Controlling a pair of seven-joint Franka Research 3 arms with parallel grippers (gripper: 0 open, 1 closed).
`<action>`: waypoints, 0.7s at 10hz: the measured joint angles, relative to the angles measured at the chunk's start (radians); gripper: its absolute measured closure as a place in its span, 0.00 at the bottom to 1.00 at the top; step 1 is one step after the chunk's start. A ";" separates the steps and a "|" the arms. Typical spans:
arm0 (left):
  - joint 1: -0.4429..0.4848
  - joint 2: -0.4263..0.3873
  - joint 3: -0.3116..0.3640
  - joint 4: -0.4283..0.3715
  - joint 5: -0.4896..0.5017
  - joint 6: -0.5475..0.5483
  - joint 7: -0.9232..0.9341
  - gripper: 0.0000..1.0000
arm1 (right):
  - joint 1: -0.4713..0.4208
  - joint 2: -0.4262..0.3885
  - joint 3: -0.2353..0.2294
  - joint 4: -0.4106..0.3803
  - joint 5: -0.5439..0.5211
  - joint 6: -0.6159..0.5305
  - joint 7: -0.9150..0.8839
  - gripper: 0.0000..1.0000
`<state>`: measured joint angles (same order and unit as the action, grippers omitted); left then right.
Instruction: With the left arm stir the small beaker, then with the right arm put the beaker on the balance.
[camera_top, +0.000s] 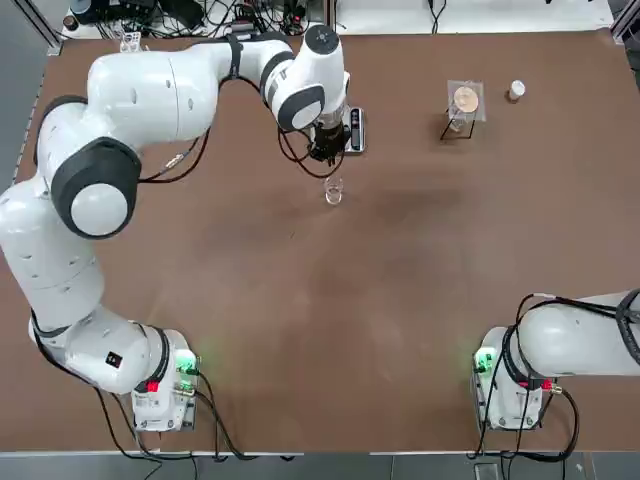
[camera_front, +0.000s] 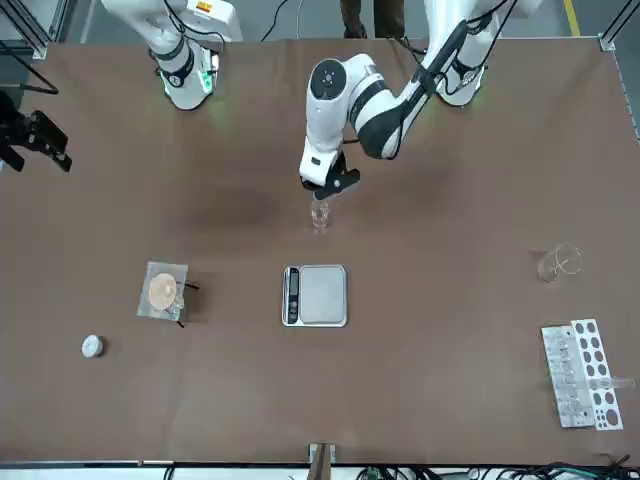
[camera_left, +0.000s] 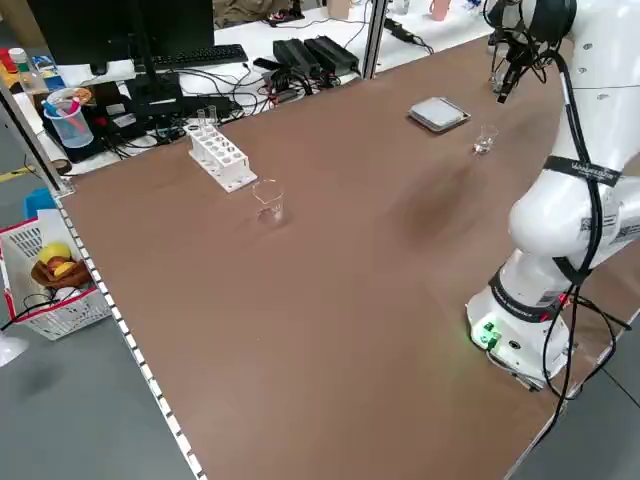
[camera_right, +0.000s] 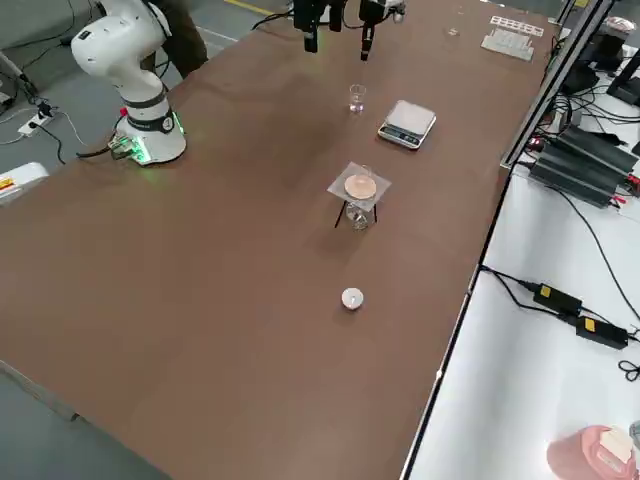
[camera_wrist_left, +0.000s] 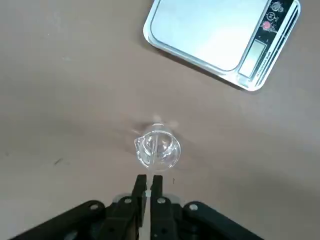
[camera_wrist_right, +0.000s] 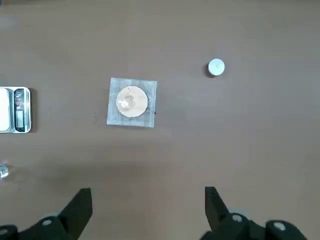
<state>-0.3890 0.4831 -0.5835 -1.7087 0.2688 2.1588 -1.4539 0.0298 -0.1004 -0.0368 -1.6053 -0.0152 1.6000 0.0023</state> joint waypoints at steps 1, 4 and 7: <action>-0.001 0.000 -0.002 0.000 0.000 -0.001 0.000 0.93 | 0.000 0.000 0.000 0.000 0.000 0.000 0.000 0.00; -0.001 -0.017 -0.005 0.013 -0.017 -0.039 -0.001 0.93 | 0.001 0.000 0.001 0.000 0.000 -0.002 0.000 0.00; -0.001 -0.036 -0.005 0.054 -0.057 -0.099 -0.001 0.93 | 0.001 0.000 0.003 0.000 0.000 -0.006 -0.047 0.00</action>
<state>-0.3899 0.4474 -0.5886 -1.6545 0.2122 2.0594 -1.4547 0.0307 -0.1003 -0.0341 -1.6054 -0.0150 1.5940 -0.0447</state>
